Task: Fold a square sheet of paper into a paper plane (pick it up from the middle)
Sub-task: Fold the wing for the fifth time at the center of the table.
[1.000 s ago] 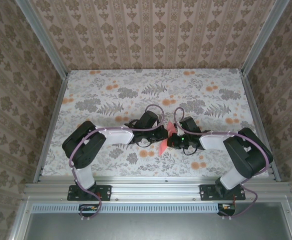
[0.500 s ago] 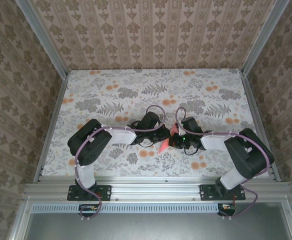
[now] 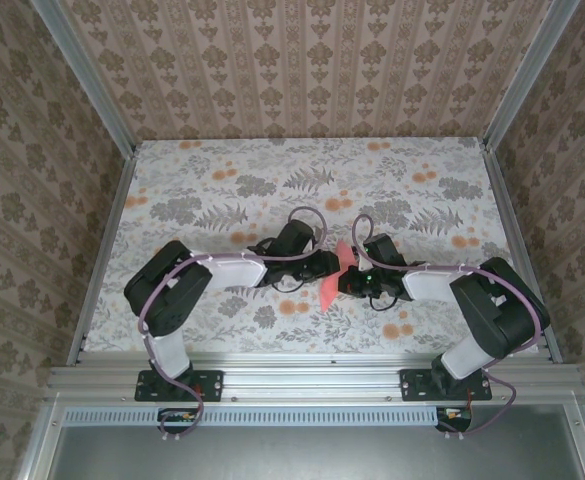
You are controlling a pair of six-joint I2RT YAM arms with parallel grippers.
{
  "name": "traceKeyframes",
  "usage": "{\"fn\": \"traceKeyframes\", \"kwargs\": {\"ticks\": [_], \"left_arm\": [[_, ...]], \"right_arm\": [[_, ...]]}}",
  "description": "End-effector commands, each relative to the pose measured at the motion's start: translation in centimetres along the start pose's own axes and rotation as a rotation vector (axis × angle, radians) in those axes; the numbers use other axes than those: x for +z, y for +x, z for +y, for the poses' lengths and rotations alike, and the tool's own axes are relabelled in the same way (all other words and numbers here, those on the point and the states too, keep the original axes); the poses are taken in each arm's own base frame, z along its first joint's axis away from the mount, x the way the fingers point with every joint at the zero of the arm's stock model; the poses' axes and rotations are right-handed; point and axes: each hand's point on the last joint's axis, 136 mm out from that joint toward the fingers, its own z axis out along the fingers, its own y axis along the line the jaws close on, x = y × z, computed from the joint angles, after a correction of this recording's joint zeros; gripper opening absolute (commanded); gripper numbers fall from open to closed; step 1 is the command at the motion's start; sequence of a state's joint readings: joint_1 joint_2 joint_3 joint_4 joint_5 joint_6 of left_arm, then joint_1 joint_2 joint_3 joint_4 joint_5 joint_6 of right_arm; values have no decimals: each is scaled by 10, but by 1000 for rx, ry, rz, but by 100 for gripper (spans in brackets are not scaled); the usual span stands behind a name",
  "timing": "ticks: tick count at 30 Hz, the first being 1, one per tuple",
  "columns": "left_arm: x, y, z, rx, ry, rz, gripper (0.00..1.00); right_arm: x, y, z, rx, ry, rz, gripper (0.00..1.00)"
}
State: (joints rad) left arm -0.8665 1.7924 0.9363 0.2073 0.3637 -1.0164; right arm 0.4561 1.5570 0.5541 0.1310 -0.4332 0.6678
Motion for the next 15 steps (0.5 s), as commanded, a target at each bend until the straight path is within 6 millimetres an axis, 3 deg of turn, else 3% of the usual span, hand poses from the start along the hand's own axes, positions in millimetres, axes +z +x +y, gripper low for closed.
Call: {"fn": "traceKeyframes", "kwargs": {"ticks": [1, 9, 15], "left_arm": [[-16, -2, -6, 59, 5, 1, 39], [-35, 7, 23, 121, -132, 14, 46], [-32, 21, 31, 109, -132, 49, 46]], "right_arm": [[2, 1, -10, 5, 40, 2, 2], [0, 0, -9, 5, 27, 0, 2], [0, -1, -7, 9, 15, -2, 2]]}}
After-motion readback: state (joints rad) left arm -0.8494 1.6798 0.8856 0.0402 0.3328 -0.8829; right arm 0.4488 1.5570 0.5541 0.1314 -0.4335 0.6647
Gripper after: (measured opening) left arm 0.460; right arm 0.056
